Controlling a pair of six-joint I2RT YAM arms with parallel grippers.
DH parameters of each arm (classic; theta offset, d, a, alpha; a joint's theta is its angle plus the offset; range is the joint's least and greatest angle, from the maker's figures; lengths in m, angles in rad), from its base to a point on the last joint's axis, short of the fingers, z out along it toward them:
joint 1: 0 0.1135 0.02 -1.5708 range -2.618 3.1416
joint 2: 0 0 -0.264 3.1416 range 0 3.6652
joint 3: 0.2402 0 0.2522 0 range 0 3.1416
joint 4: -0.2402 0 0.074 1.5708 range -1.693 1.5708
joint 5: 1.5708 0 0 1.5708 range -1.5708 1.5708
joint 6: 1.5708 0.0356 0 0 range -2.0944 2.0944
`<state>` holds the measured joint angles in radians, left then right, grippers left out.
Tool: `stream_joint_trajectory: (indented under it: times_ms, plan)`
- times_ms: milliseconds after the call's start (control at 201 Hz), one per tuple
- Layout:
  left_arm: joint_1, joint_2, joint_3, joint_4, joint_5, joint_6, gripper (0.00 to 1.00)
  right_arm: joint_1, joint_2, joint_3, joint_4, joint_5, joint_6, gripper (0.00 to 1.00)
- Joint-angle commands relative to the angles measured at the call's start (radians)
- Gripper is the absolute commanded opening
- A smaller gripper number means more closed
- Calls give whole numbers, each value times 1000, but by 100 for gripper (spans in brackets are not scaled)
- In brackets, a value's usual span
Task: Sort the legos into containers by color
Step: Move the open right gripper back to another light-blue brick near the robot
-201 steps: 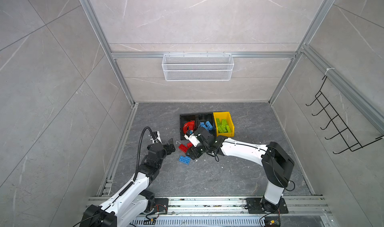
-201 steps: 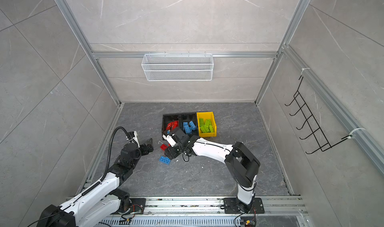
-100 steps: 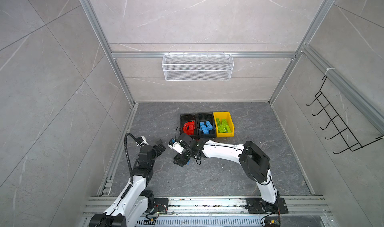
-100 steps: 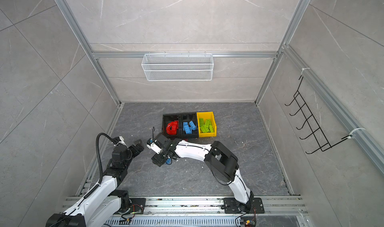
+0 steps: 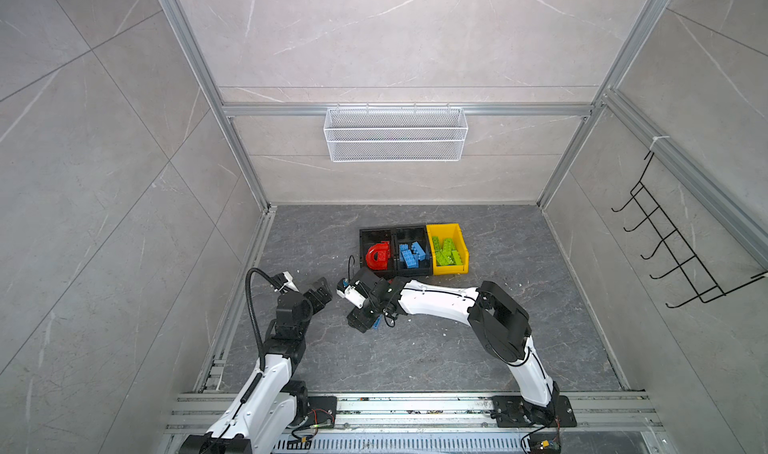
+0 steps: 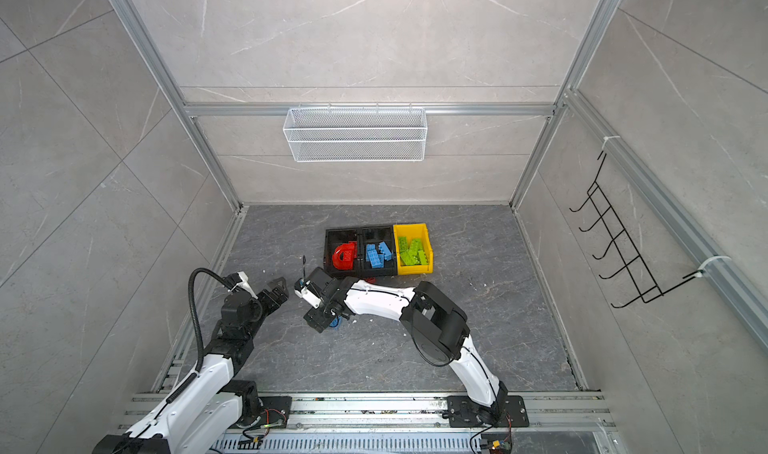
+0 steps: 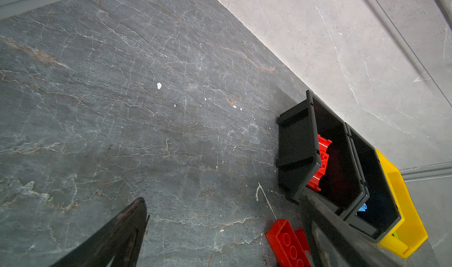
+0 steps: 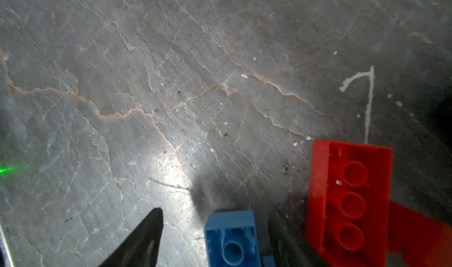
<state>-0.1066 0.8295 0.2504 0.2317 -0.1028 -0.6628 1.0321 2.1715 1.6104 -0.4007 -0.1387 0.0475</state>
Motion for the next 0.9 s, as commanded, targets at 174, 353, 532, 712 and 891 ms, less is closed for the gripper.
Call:
stream_joint_trajectory:
  times_ms: [174, 353, 532, 712, 891]
  plan:
    - [5, 12, 5, 22, -24, -20, 99, 28, -23, -53, -24, -106, -35, 68]
    - [5, 15, 4, 21, -23, -23, 99, 32, -95, -136, 9, -238, -53, 65]
    - [5, 13, 5, 22, -21, -23, 99, 32, -165, -179, 21, -198, -58, 65]
    - [5, 13, 6, 21, -21, -23, 99, 40, -149, -167, -37, -104, -107, 67]
    - [5, 11, 3, 21, -23, -23, 99, 59, -114, -154, -59, -55, -119, 67]
